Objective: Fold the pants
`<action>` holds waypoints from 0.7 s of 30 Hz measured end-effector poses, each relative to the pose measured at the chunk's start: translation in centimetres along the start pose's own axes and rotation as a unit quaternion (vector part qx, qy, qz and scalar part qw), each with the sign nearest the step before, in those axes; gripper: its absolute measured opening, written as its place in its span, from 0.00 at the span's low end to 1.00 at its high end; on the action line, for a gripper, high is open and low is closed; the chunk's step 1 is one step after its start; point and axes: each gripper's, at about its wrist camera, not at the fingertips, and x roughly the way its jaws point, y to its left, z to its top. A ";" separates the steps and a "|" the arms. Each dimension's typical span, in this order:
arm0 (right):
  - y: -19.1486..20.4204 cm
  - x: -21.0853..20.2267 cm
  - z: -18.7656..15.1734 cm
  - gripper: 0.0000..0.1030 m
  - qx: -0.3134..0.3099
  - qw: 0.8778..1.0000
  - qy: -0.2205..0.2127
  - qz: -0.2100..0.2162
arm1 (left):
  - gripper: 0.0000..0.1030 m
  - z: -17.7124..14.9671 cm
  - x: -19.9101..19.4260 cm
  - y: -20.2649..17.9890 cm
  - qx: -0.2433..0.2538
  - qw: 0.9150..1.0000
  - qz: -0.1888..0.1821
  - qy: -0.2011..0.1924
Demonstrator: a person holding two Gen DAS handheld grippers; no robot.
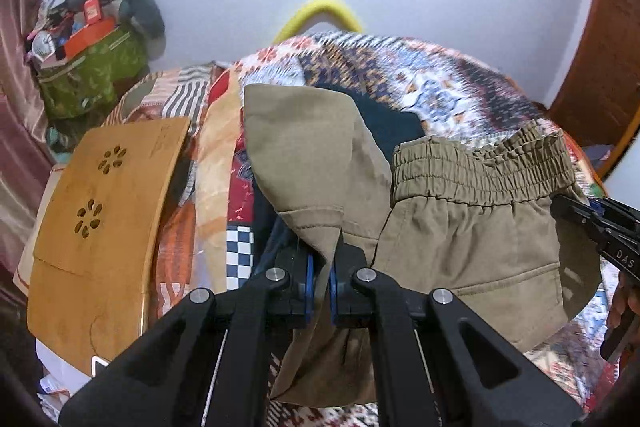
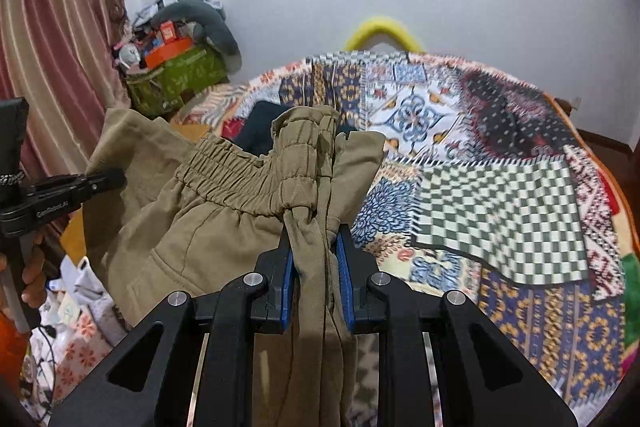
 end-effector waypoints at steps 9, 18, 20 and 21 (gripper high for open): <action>-0.7 5.8 -1.1 0.17 0.008 0.998 0.060 -0.005 | 0.09 -2.2 6.7 2.7 -0.033 0.998 0.019 0.055; -1.1 4.6 -2.3 0.32 -0.001 0.995 0.093 -0.027 | 0.51 -4.0 6.8 3.4 -0.042 0.993 0.039 0.101; -0.9 3.4 -2.6 0.35 -0.005 0.995 0.092 -0.027 | 0.52 -4.4 6.0 3.1 -0.036 0.993 0.041 0.108; -0.8 2.9 -2.7 0.37 -0.006 0.996 0.089 -0.026 | 0.52 -4.6 5.2 2.7 -0.031 0.993 0.041 0.108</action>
